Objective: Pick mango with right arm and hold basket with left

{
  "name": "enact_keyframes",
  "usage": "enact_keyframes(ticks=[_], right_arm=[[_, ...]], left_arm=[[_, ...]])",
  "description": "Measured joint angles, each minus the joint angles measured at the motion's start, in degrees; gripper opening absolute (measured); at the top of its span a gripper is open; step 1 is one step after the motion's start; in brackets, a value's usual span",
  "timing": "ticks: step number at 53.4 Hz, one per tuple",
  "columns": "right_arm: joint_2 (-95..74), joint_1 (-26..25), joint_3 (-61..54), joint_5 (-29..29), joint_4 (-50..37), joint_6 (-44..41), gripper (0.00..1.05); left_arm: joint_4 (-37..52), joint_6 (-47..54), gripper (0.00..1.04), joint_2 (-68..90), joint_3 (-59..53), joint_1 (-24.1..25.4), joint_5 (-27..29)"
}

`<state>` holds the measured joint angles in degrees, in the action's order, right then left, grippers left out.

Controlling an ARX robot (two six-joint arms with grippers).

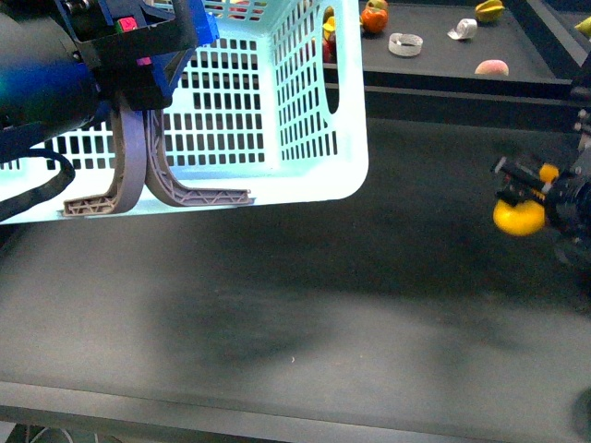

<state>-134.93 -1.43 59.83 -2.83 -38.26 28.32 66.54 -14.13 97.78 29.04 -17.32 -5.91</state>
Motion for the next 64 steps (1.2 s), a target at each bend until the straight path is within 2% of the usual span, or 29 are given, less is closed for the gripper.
enact_keyframes(ticks=[13, 18, 29, 44, 64], right_arm=[[14.9, 5.6, -5.5, 6.9, -0.7, 0.5, 0.61], [21.5, 9.2, -6.6, 10.8, 0.1, 0.3, 0.61], [27.8, 15.0, -6.4, 16.2, 2.1, -1.7, 0.61], [25.9, 23.4, -0.5, 14.1, 5.6, -5.0, 0.6], [19.1, 29.1, 7.6, 12.8, 8.3, -4.7, 0.6]], left_arm=[[0.0, 0.0, 0.06, 0.0, 0.0, 0.0, 0.2], [0.0, 0.0, 0.06, 0.0, 0.0, 0.0, 0.1], [0.0, 0.0, 0.06, 0.0, 0.0, 0.0, 0.0], [0.0, 0.0, 0.06, 0.0, 0.0, 0.0, 0.2], [0.0, 0.0, 0.06, 0.0, 0.0, 0.0, 0.0]])
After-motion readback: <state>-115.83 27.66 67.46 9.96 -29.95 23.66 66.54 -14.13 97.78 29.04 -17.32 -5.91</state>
